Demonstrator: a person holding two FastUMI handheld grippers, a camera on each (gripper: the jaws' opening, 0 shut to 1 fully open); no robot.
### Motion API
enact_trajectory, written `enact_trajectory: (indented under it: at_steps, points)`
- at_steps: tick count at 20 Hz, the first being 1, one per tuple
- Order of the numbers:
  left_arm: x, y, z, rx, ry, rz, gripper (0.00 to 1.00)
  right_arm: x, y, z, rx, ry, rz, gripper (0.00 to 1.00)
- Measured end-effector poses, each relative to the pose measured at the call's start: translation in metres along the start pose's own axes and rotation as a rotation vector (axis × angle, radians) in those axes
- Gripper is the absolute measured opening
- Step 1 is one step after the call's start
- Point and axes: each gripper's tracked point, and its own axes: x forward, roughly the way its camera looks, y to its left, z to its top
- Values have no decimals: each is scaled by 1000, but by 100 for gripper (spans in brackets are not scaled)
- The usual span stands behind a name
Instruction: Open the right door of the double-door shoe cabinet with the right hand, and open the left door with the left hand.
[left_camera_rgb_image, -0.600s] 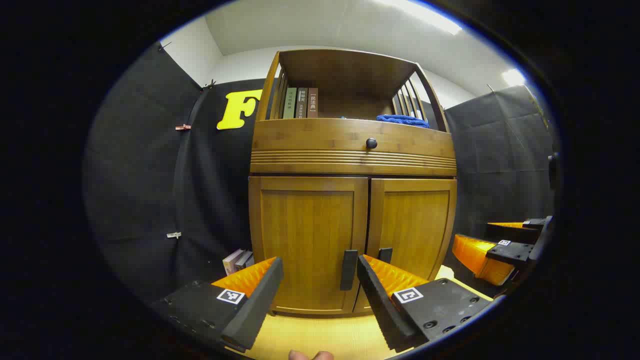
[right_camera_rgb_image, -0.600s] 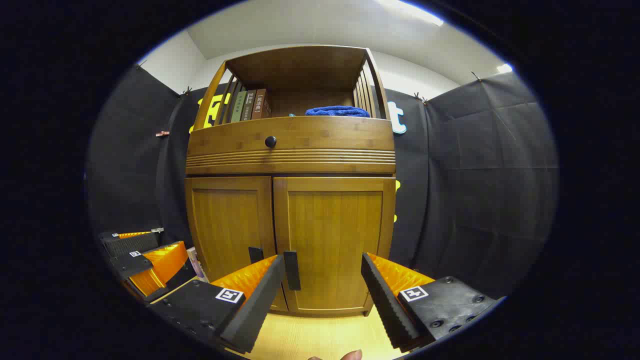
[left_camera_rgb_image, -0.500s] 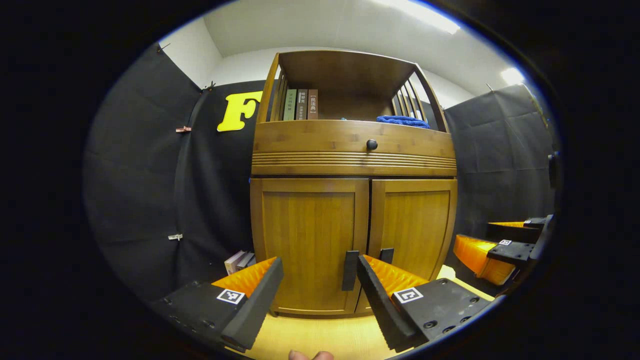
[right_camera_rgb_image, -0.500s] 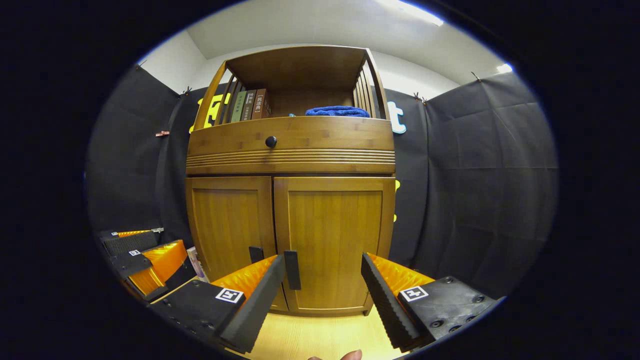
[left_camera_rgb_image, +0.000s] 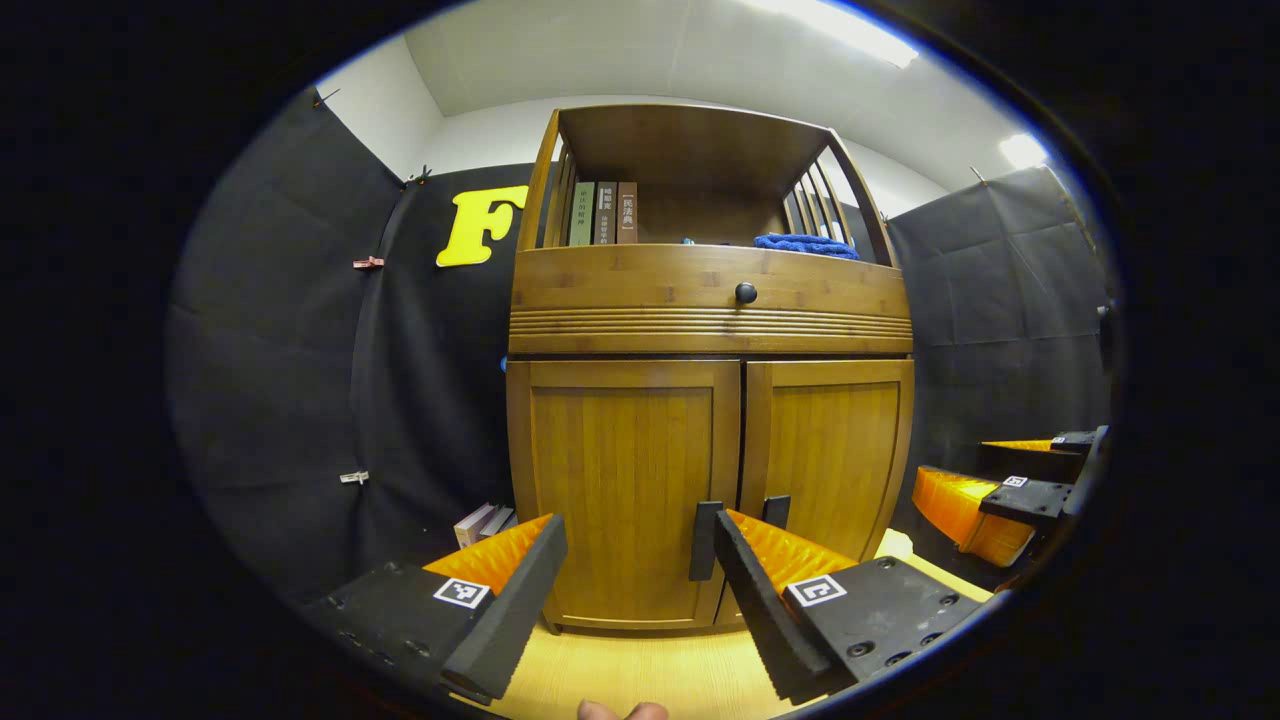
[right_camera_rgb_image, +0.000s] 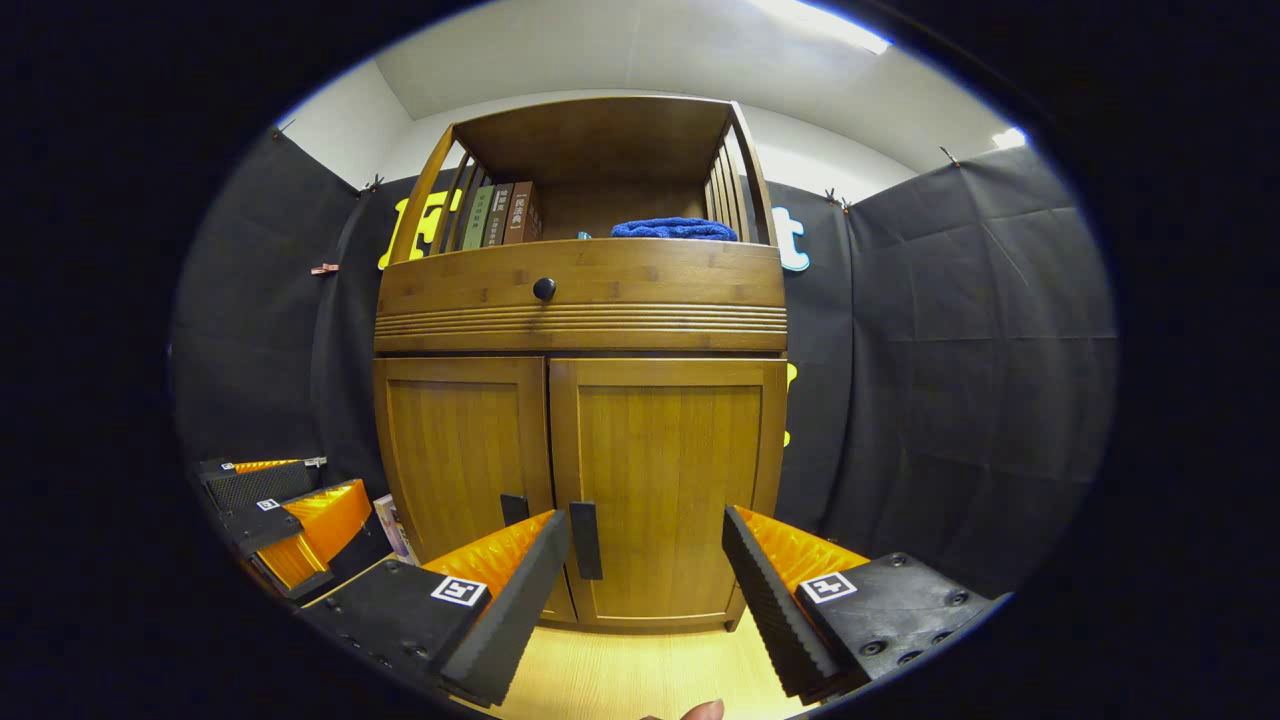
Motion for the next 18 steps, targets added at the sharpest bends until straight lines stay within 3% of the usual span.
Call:
enact_trajectory:
  at_steps: [10,18]
  points:
    - [2,0,-3,0,2,-3,93,8,14,-11,4,16,35,98]
    - [7,2,-16,5,26,2,93,58,35,-45,10,40,73,98]
